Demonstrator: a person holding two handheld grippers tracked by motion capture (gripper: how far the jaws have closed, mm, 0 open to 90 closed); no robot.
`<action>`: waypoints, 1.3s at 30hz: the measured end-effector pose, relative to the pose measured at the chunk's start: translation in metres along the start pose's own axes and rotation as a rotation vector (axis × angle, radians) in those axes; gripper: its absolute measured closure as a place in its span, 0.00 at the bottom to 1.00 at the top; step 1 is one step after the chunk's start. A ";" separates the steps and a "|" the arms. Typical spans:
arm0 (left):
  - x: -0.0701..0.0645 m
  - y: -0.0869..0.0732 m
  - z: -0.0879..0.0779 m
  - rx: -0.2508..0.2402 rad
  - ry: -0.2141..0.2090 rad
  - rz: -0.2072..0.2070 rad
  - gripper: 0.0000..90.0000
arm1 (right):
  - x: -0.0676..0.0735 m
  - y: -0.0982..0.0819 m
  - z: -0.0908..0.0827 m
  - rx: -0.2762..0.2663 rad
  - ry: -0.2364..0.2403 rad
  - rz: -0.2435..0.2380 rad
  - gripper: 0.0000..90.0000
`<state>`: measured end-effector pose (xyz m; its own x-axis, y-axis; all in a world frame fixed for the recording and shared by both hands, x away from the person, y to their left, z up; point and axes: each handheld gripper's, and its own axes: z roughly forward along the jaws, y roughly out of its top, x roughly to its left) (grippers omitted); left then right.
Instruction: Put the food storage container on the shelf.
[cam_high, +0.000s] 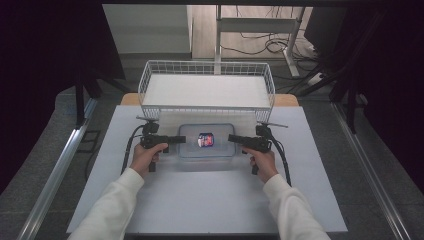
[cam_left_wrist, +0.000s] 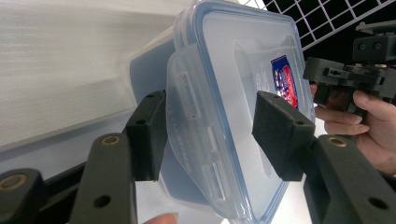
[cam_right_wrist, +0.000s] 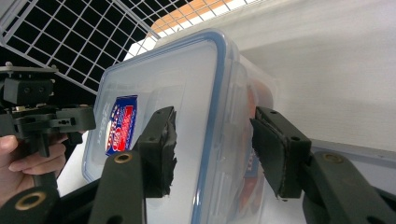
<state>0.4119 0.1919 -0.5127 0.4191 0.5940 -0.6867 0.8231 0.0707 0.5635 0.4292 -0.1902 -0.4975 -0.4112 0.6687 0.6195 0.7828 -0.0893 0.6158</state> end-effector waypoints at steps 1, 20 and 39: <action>0.000 0.000 0.000 0.000 0.003 0.001 0.51 | 0.000 0.000 0.000 -0.004 -0.001 -0.001 0.55; -0.065 -0.050 -0.049 0.028 0.185 0.336 0.28 | 0.058 -0.037 -0.057 -0.015 -0.112 -0.404 0.43; -0.081 -0.102 -0.066 0.084 0.263 0.451 0.28 | 0.087 -0.087 -0.044 0.148 -0.170 -0.603 0.91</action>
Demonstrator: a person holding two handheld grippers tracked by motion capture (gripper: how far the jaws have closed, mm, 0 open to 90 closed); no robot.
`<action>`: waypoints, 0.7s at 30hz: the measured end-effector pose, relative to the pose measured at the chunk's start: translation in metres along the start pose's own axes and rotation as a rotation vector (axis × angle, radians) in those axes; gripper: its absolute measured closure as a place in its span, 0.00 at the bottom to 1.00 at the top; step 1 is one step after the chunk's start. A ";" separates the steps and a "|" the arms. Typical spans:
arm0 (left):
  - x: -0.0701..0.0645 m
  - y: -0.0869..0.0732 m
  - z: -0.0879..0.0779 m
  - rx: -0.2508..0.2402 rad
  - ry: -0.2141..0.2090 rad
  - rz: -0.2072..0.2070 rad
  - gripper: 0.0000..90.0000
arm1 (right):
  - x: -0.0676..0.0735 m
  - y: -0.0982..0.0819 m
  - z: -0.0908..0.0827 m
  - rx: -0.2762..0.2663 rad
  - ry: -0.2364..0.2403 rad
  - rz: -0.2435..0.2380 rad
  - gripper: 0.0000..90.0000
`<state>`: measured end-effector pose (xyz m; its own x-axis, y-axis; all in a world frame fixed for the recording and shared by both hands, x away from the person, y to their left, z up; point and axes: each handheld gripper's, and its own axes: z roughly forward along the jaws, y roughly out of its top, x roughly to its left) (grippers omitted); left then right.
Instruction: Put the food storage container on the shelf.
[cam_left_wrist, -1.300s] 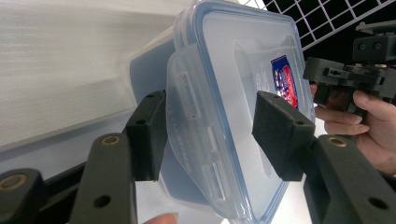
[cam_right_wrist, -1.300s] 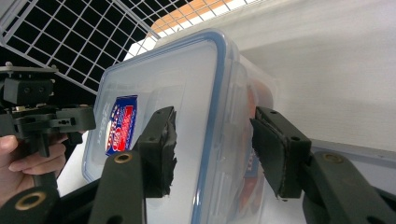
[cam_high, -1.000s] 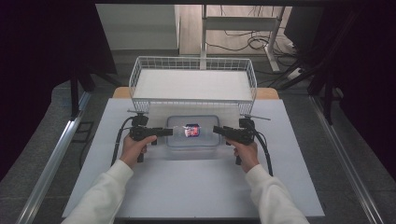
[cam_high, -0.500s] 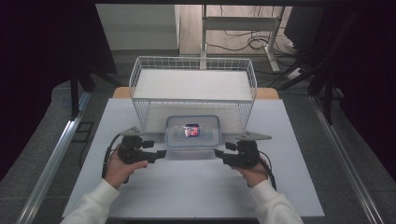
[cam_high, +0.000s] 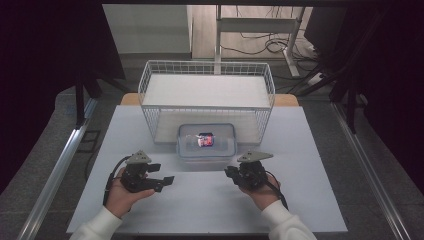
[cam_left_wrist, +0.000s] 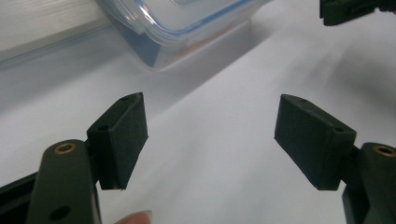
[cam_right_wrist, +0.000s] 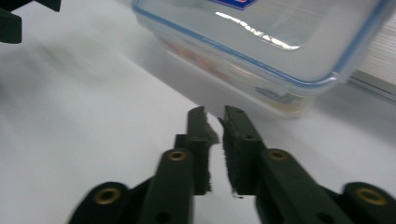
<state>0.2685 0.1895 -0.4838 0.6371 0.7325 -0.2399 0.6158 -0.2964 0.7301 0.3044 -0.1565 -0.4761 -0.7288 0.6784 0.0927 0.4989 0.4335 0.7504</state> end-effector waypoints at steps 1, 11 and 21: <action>-0.001 0.000 0.001 0.003 -0.003 0.003 0.28 | 0.001 0.000 0.002 0.002 0.002 -0.006 0.93; 0.000 -0.001 0.002 0.007 -0.010 0.008 0.27 | 0.018 0.014 0.031 0.031 0.006 -0.090 0.99; 0.001 -0.002 0.003 0.002 0.000 0.010 0.28 | 0.012 0.024 0.070 0.056 -0.058 -0.099 0.99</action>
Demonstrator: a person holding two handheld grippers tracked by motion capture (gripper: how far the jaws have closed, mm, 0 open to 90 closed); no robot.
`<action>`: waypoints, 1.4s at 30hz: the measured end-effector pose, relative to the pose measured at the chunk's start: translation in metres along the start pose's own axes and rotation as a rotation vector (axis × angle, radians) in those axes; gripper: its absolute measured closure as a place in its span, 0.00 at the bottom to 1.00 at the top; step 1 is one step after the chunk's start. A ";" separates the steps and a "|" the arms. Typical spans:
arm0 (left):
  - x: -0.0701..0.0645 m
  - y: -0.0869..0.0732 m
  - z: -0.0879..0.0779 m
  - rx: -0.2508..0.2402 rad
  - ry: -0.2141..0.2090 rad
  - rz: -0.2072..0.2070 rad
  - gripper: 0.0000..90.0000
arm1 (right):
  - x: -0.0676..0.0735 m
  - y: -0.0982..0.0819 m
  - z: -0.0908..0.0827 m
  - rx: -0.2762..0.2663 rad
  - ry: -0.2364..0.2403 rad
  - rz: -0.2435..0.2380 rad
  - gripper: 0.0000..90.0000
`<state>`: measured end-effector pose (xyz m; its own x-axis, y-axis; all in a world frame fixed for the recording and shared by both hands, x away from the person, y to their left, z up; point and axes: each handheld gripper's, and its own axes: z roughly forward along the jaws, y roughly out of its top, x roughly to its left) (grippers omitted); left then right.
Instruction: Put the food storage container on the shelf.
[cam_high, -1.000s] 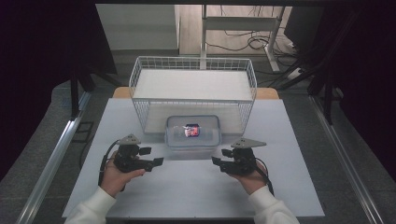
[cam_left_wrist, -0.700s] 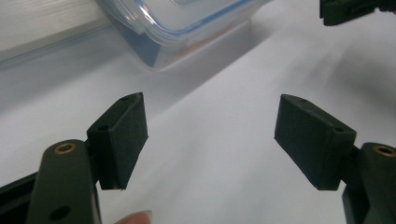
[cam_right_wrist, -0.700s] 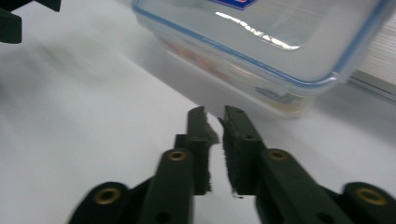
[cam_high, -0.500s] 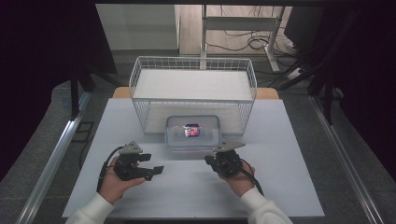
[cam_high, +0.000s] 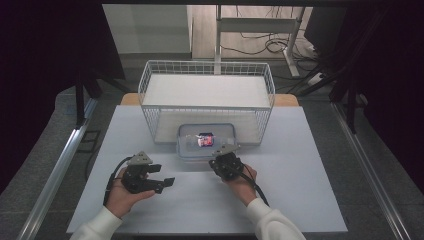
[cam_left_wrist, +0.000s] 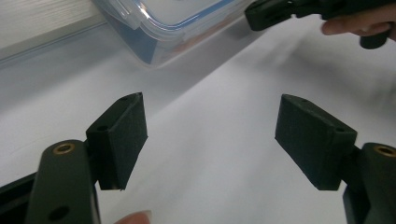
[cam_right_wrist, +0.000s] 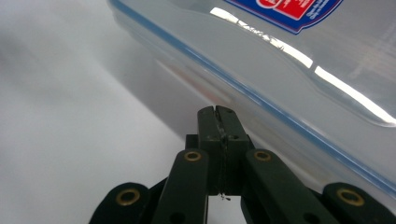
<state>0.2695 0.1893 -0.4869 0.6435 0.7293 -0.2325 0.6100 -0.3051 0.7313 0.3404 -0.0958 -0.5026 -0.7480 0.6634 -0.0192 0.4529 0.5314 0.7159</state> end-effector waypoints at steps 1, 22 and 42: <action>0.000 0.000 0.000 0.000 0.001 0.000 0.28 | -0.003 0.001 0.004 0.010 0.016 0.009 0.99; 0.004 -0.002 0.000 0.004 0.021 -0.008 0.28 | -0.004 0.021 0.020 -0.039 -0.006 0.025 0.99; 0.004 -0.003 0.003 0.019 0.023 -0.002 0.28 | -0.035 0.037 0.032 -0.066 -0.075 0.102 0.99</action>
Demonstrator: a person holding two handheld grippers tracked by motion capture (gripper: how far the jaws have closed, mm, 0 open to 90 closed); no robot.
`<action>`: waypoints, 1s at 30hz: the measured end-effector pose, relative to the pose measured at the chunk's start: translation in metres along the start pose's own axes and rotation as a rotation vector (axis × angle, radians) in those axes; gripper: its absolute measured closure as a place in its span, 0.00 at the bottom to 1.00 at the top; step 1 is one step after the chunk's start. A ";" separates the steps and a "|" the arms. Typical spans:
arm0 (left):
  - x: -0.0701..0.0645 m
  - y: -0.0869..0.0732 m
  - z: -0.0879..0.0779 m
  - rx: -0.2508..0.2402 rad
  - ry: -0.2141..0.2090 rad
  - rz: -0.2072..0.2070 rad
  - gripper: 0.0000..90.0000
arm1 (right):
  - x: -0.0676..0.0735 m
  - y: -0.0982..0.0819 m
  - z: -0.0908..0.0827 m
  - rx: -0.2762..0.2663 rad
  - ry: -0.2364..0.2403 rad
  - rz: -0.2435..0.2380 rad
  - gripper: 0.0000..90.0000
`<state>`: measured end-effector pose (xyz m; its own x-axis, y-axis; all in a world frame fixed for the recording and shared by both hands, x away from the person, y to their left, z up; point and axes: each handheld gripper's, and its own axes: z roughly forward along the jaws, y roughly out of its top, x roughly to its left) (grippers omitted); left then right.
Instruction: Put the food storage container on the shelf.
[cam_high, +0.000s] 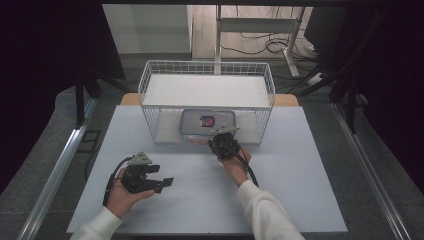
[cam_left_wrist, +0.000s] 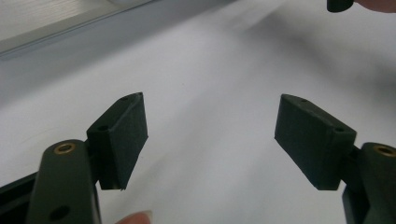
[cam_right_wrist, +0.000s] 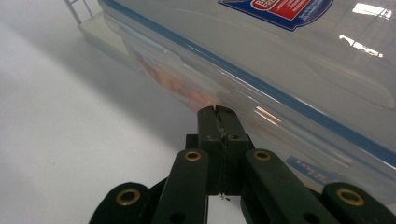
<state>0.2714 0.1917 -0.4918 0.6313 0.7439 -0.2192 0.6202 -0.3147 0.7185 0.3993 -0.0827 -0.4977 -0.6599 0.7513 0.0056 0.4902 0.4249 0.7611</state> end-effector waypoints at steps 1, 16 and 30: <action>0.000 0.000 0.000 0.001 0.001 0.001 0.28 | -0.001 0.001 0.001 0.000 -0.001 0.004 0.99; 0.000 -0.001 0.000 0.005 0.001 -0.007 0.28 | -0.009 0.011 0.016 -0.013 0.006 0.004 0.99; 0.001 -0.002 0.000 0.006 0.003 -0.010 0.28 | -0.012 0.014 0.021 -0.023 -0.011 0.022 0.99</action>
<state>0.2710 0.1930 -0.4931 0.6232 0.7492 -0.2243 0.6294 -0.3103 0.7124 0.4261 -0.0757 -0.5006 -0.6430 0.7657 0.0152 0.4910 0.3969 0.7755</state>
